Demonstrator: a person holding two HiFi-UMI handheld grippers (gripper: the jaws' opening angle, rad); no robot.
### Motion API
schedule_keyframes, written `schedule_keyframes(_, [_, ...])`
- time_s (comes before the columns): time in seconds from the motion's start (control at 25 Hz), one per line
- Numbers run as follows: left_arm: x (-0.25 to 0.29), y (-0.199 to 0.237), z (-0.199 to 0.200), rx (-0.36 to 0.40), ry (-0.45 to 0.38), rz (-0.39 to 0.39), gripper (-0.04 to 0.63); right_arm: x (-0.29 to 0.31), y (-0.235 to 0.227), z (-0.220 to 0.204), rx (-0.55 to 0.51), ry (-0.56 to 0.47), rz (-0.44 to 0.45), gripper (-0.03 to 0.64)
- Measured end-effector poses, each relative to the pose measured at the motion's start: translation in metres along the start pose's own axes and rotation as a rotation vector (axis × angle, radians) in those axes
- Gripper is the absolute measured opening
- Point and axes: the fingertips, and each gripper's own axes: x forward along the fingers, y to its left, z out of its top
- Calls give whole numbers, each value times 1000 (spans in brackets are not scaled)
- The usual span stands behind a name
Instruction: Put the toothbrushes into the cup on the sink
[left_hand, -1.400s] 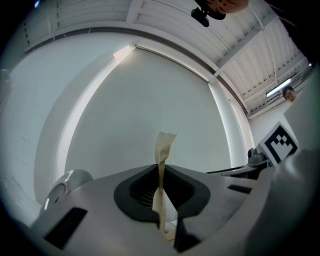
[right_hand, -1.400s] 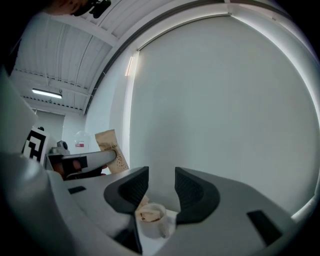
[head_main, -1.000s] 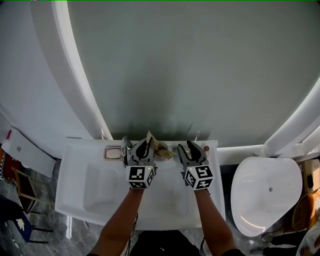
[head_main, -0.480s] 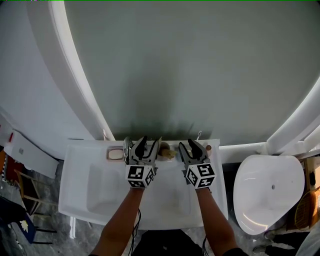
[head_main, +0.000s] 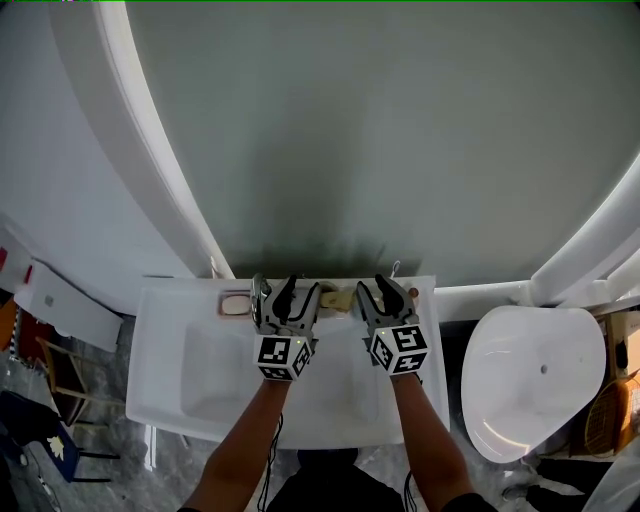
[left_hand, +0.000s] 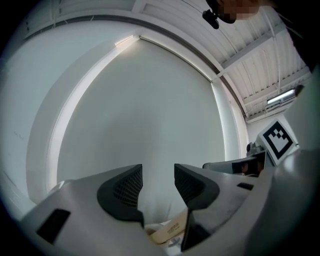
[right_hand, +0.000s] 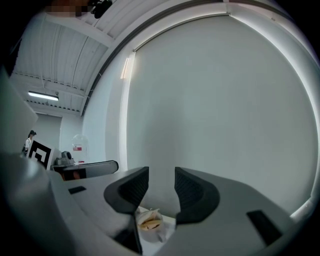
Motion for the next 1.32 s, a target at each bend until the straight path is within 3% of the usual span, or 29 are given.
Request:
schedule_keyframes(0.24, [-14, -10, 24, 1, -10, 6, 184, -14, 5, 12, -5, 18, -1, 170])
schedule_keyframes(0.44, [-22, -14, 40, 18, -8, 4, 184, -24, 4, 20, -19, 12, -9, 127])
schedule_keyframes(1.32, [-38, -31, 45, 33, 18, -13, 184, -36, 7, 29, -25, 21, 4, 129])
